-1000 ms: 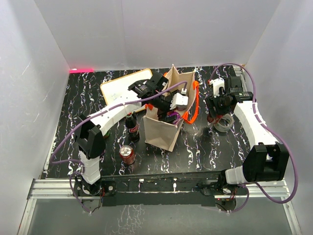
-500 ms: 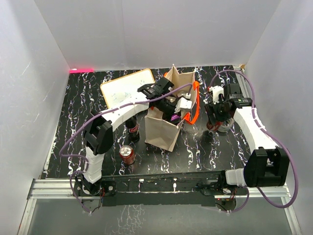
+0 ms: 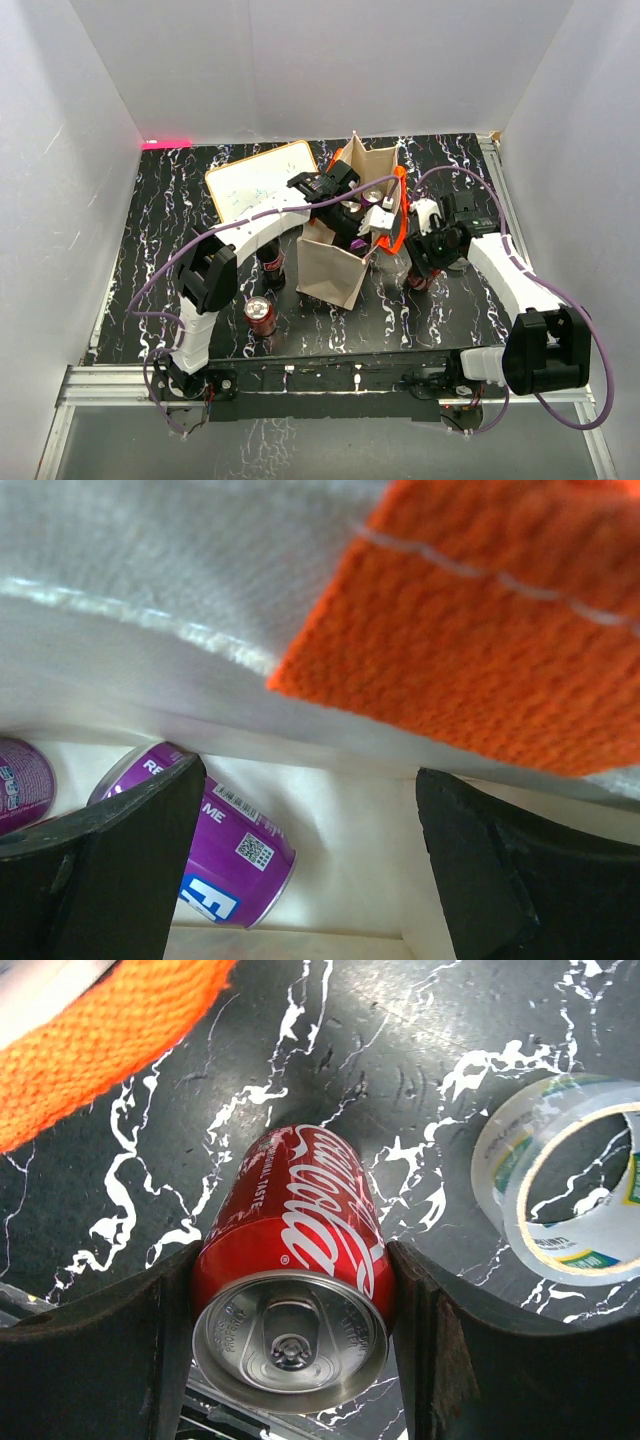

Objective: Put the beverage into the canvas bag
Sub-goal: Place the drink at the center of the board.

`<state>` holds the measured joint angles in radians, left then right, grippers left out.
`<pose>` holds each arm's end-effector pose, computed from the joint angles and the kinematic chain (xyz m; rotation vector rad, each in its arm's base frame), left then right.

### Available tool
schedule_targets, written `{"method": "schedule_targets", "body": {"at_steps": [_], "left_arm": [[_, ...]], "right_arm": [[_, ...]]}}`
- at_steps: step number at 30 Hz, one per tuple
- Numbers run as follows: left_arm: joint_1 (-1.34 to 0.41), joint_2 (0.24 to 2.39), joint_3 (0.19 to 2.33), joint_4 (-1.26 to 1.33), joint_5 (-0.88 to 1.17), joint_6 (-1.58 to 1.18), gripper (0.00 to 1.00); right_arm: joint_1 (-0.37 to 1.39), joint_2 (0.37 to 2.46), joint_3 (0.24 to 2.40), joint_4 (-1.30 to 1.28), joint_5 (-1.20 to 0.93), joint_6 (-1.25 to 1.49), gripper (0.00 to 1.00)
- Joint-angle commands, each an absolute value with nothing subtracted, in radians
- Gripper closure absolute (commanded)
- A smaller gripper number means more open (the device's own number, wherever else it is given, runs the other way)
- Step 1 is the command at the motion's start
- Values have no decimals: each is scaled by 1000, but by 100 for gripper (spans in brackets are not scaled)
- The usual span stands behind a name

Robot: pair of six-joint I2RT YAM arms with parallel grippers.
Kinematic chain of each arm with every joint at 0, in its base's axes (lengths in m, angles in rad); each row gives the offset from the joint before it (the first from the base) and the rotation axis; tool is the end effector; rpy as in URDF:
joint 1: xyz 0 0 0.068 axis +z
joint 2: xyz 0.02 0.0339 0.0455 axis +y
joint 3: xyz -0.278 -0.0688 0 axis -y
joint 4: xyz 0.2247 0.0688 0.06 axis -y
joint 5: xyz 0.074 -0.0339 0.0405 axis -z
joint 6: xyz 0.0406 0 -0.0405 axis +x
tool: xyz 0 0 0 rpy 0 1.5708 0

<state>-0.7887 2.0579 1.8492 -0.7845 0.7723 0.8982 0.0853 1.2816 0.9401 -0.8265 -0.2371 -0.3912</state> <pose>0.2891 -0.3312 0.2849 1.9665 1.3661 -0.9263 0.2154 0.0280 0.2569 -0.7009 2.6077 0.2338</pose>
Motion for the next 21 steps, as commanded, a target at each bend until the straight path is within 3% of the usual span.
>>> {"method": "schedule_targets", "body": {"at_steps": [1, 7, 12, 21], "left_arm": [[-802, 2069, 1858, -857, 813, 973, 16], [-795, 2086, 1885, -866, 795, 966, 15], [-786, 2105, 1949, -879, 774, 946, 8], [-757, 2113, 2080, -834, 730, 893, 3]], "right_arm": [[113, 1246, 940, -700, -267, -448, 92], [139, 1250, 885, -647, -277, -513, 92], [166, 1231, 832, -616, -280, -556, 87], [178, 1206, 826, -639, -305, -596, 49]]}}
